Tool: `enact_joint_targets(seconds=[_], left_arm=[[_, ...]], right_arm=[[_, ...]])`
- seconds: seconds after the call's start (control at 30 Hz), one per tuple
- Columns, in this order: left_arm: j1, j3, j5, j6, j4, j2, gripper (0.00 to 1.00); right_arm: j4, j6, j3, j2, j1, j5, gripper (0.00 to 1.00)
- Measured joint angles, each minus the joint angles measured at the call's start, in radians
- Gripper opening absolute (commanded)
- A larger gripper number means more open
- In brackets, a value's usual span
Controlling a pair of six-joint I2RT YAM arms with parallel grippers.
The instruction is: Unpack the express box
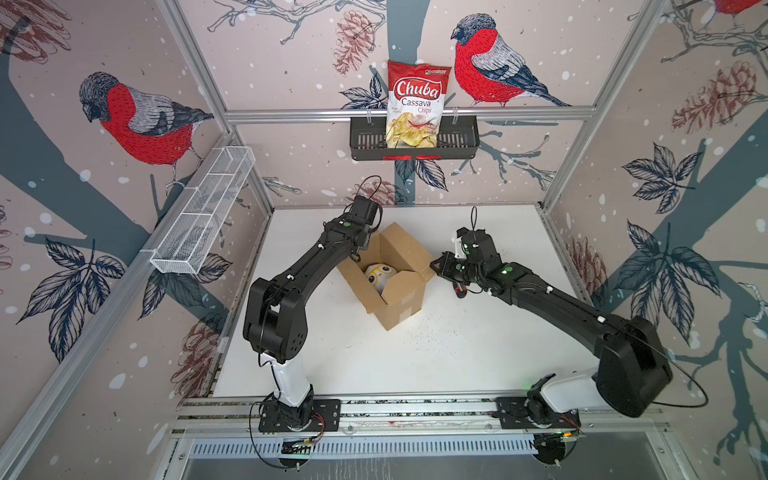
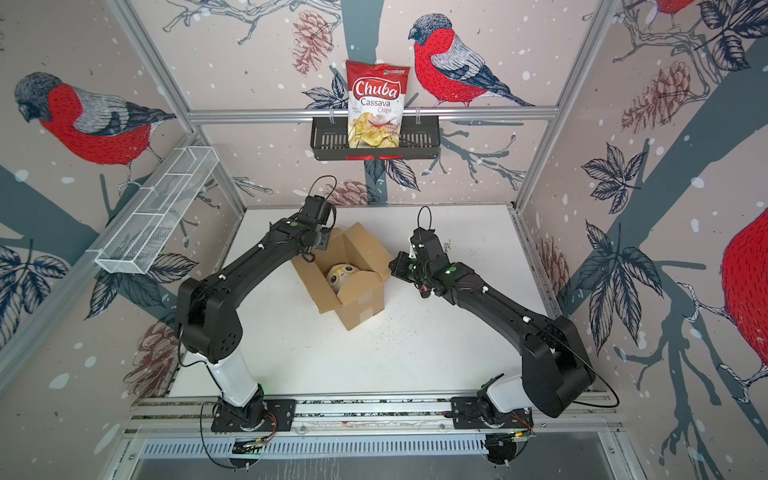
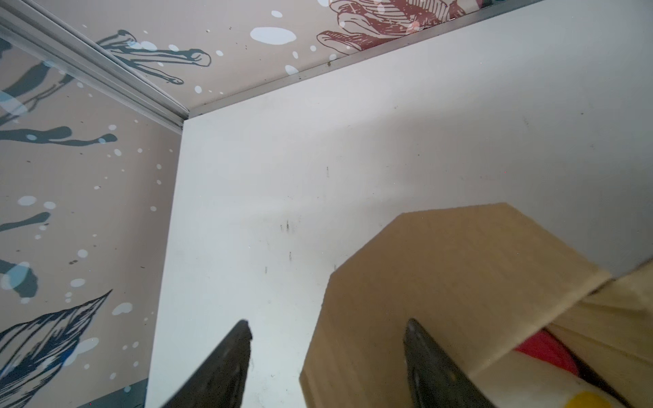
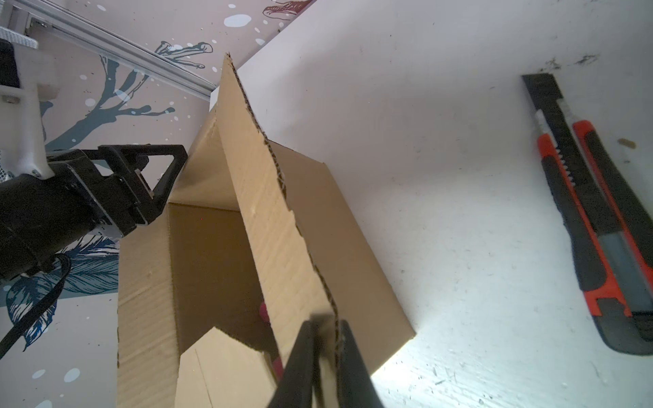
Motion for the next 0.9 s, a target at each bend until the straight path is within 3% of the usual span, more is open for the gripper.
enact_joint_targets(seconds=[0.37,0.9], left_arm=[[0.003,-0.03,0.126,-0.006,0.035,-0.027,0.63],[0.013,-0.008,0.307,0.029,0.006,-0.034,0.64]], right_arm=[[-0.008,-0.003,0.007,0.021,-0.005,-0.002,0.06],[-0.023,-0.004,0.021,0.024,-0.005,-0.003,0.07]])
